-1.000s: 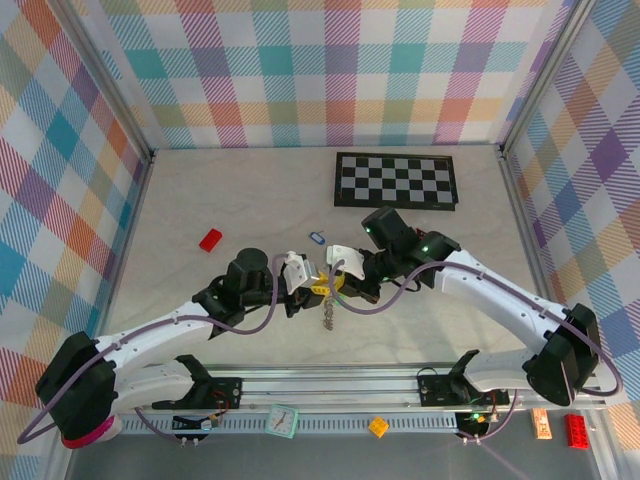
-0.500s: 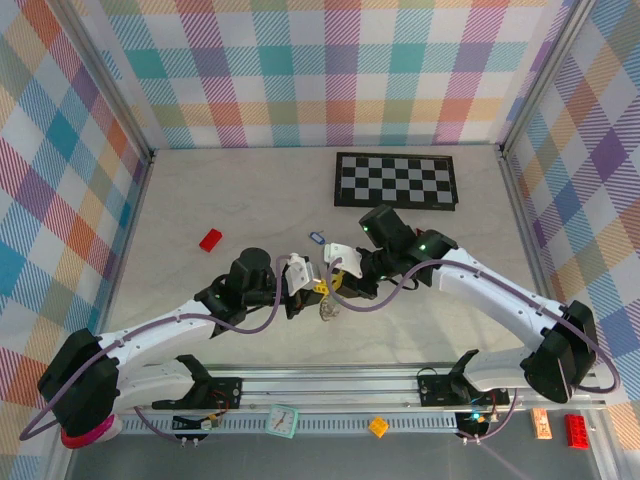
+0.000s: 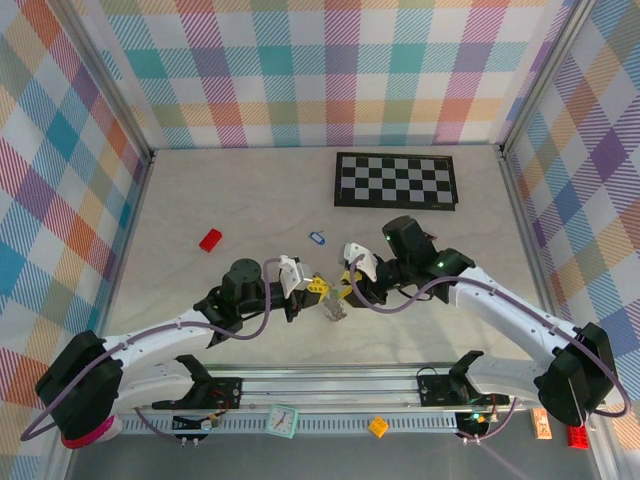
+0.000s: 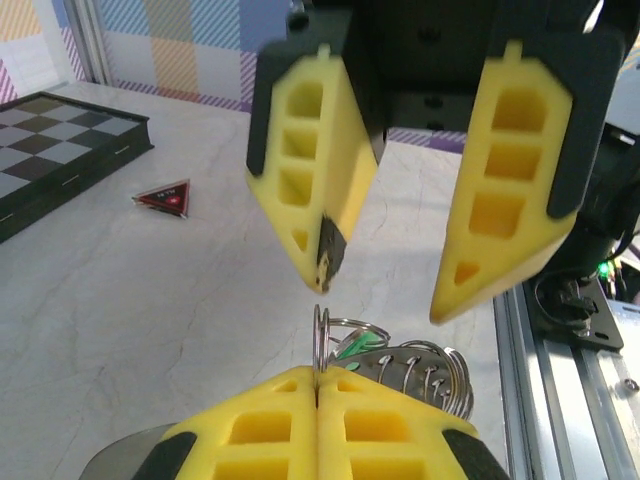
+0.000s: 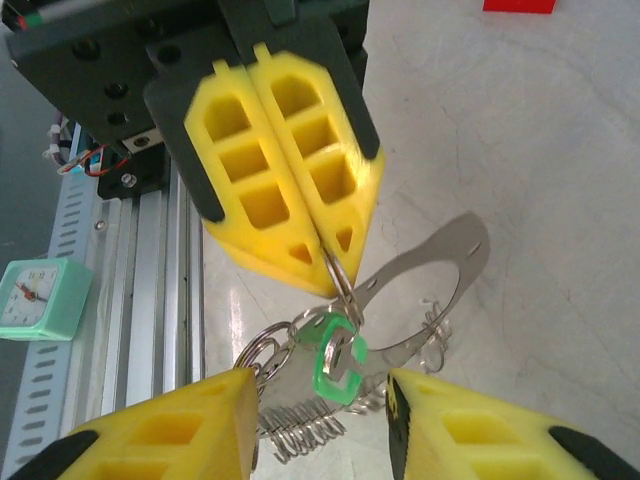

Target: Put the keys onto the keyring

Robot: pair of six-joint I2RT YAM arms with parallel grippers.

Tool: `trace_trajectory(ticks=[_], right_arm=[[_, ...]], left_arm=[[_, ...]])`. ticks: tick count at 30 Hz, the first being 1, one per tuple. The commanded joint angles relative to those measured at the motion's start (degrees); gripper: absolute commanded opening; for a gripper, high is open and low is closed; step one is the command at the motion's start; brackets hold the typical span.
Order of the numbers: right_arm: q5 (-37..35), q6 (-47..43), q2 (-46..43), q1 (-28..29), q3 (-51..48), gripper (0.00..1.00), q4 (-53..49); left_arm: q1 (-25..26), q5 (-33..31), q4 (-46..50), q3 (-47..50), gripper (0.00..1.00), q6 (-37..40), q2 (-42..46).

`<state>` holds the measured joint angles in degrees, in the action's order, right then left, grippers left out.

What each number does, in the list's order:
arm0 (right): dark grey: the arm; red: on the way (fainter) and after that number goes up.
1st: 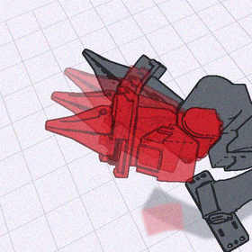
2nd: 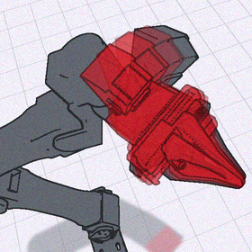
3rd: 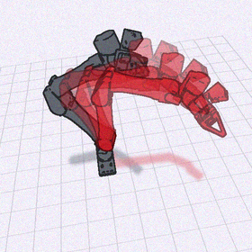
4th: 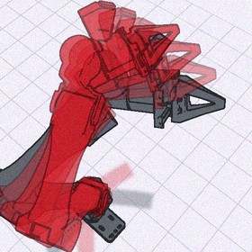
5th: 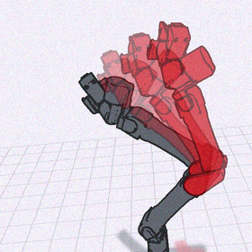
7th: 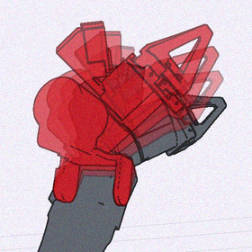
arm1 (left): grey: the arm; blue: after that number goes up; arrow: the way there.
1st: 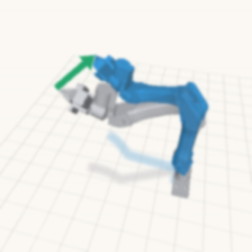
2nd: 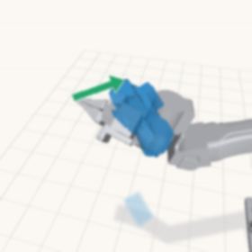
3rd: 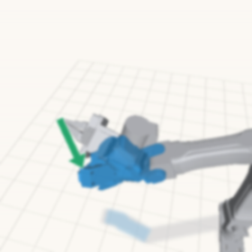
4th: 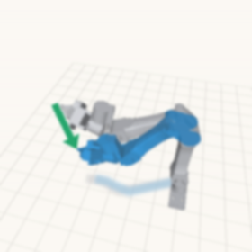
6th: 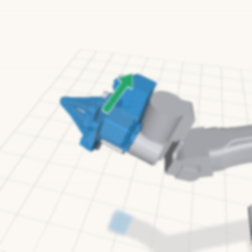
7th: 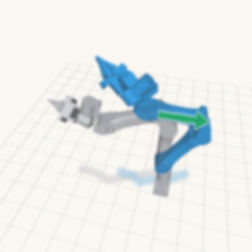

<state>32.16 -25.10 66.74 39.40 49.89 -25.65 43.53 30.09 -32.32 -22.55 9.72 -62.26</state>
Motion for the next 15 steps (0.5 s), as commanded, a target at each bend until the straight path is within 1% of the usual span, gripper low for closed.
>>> trace_trajectory(ticks=[1,7,15], right_arm=[[0.3,1.2,-0.5,0.3,-1.6,0.39,2.7],[-0.7,0.9,0.8,0.7,-1.7,0.39,4.7],[-0.3,1.0,1.6,1.1,-1.1,0.37,6.2]], left_arm=[[0.2,-0.2,-9.2,0.9,0.00,-3.4,-0.5],[0.2,0.5,-9.4,0.9,0.00,-3.8,-0.9],[0.2,0.9,-9.9,0.7,0.00,-4.1,-1.3]])
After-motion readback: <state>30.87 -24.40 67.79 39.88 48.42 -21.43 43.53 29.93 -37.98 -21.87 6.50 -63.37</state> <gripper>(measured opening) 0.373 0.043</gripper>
